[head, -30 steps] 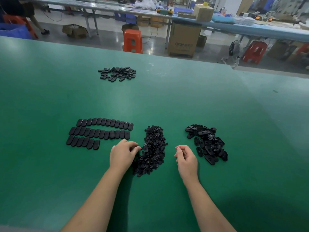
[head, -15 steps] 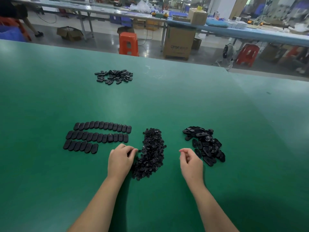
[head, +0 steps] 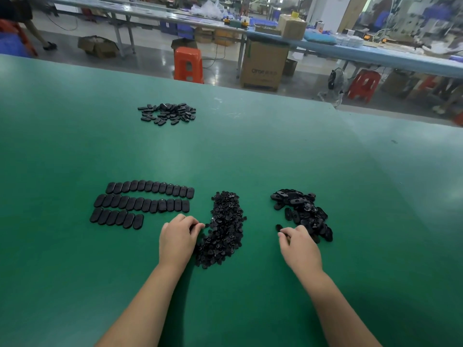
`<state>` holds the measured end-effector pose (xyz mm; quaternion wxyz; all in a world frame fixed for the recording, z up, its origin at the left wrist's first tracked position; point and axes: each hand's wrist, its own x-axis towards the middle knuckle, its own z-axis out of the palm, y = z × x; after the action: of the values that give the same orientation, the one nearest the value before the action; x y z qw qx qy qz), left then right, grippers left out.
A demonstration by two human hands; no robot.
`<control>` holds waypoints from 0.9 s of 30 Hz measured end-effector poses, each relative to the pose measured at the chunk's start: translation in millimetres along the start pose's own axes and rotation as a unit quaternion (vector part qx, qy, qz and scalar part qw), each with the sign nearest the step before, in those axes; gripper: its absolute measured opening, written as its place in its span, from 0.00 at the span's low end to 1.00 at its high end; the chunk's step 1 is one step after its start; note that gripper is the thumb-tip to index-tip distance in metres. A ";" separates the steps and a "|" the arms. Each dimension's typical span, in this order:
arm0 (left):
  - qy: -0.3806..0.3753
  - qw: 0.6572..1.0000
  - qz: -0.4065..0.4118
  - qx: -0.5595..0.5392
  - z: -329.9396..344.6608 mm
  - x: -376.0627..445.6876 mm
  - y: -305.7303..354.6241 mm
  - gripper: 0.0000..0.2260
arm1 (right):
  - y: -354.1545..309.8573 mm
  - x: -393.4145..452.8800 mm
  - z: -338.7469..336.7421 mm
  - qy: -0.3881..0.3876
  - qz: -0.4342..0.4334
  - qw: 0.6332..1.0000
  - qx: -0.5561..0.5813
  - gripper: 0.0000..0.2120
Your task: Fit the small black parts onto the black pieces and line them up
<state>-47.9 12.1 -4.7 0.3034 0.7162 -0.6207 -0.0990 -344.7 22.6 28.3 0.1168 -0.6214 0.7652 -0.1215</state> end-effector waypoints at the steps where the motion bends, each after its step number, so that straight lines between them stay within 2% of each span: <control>1: 0.001 1.000 0.001 -0.002 0.0 0.0 0.3 0.08 | -2.6 -0.6 0.8 -0.003 -0.010 1.000 -0.005 0.14; 5: -0.002 1.000 -0.005 -0.014 -0.3 -0.4 0.9 0.08 | -12.6 0.9 1.2 -0.009 -0.022 0.999 -0.023 0.13; 7: -0.007 1.000 -0.007 -0.014 -0.2 -0.5 0.4 0.07 | -16.9 4.4 -1.4 -0.018 -0.016 0.999 -0.031 0.17; 10: -0.008 1.000 -0.008 -0.011 -0.2 -0.1 0.5 0.07 | -21.3 12.2 -6.9 -0.077 -0.008 0.996 -0.040 0.23; 13: -0.013 1.000 0.000 -0.004 -0.7 -0.1 1.8 0.07 | -25.2 19.4 -10.7 -0.119 -0.019 0.992 -0.039 0.19; 16: -0.030 0.999 0.011 -0.005 -1.8 -1.6 4.7 0.08 | -29.1 22.7 -8.9 -0.112 -0.038 0.993 -0.021 0.16; 19: -0.036 0.999 0.005 -0.024 -4.1 -3.9 6.7 0.09 | -32.4 22.0 -1.2 -0.100 -0.007 0.983 0.155 0.20; 21: -0.026 0.998 -0.010 -0.048 -6.0 -4.3 6.5 0.09 | -34.9 19.4 3.4 -0.087 0.034 0.941 0.325 0.21; 23: -0.014 0.998 -0.016 -0.067 -7.1 -4.3 6.2 0.09 | -38.9 16.2 7.1 -0.063 0.064 0.892 0.443 0.19; 25: -0.005 0.997 -0.017 -0.082 -7.1 -3.9 6.2 0.09 | -44.1 11.0 9.8 -0.051 0.079 0.846 0.525 0.13; 27: -0.003 0.996 -0.020 -0.090 -6.3 -3.8 5.9 0.08 | -49.8 5.6 13.6 -0.048 0.077 0.820 0.565 0.10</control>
<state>-50.3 17.4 2.8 0.3621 0.6982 -0.5957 -0.1628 -295.4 6.6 31.7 0.4931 -0.3906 0.6013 -0.4928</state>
